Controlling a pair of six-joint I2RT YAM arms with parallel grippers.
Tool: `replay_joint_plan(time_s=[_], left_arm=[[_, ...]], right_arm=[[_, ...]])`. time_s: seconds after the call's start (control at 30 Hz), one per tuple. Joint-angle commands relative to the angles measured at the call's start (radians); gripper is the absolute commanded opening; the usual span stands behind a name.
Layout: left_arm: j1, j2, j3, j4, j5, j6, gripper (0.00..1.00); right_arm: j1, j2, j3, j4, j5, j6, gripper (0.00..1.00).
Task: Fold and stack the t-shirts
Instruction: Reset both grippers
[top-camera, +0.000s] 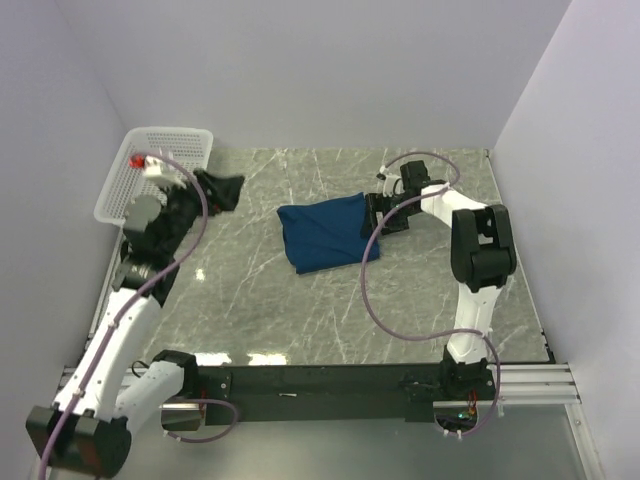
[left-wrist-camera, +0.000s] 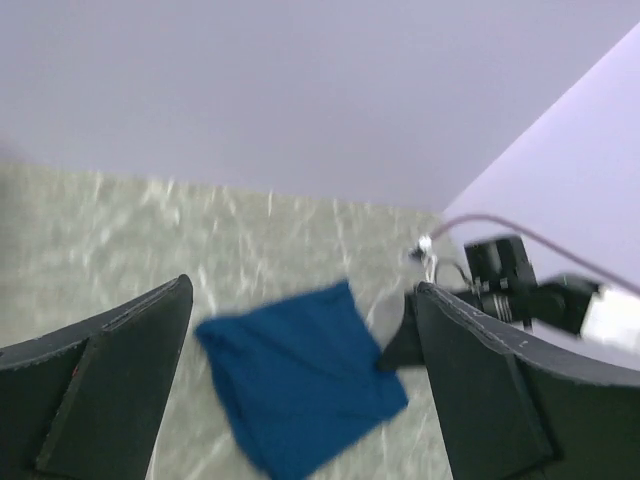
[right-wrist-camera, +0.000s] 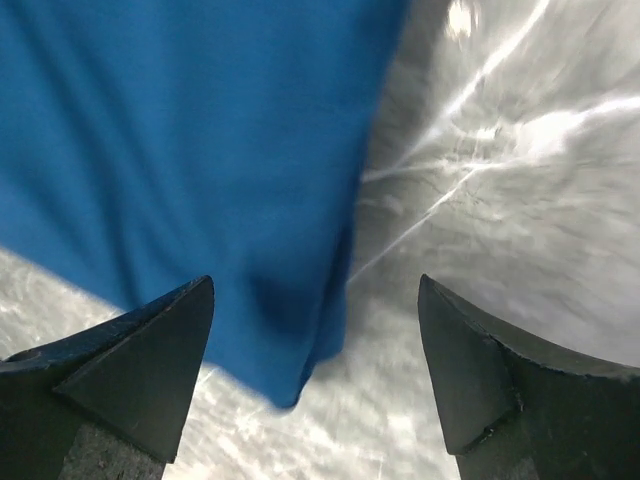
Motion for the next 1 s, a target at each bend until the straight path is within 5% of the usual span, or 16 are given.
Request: replay_joint_plan(time_s=[0.0,0.33,0.43,0.53,0.63,0.97], left_arm=[[0.010,-0.068,-0.181,-0.142,0.057,-0.026,0.99],[0.010,-0.450,-0.395,-0.251,0.172,-0.197,0.99],[0.010,-0.501,-0.403,-0.285,0.176,-0.220,0.99],[0.010,-0.541,-0.418,-0.311,0.176,-0.240,0.99],[0.010,-0.567,-0.429,-0.334,0.180,-0.254,0.99],[0.010,-0.607,-0.478,-0.350,0.208,-0.283,0.99]], right_arm=[[0.009,0.064,0.055,-0.021,-0.049,0.060,0.88],[0.061,0.191,0.101,-0.135,-0.244,0.083,0.57],[0.043,0.187,0.096,-0.123,-0.181,0.103,0.40],[0.000,0.164,0.102,-0.129,-0.103,0.097,0.08],[-0.062,0.116,0.107,-0.144,-0.066,0.079,0.00],[-0.348,0.093,0.240,-0.394,0.119,-0.206,0.00]])
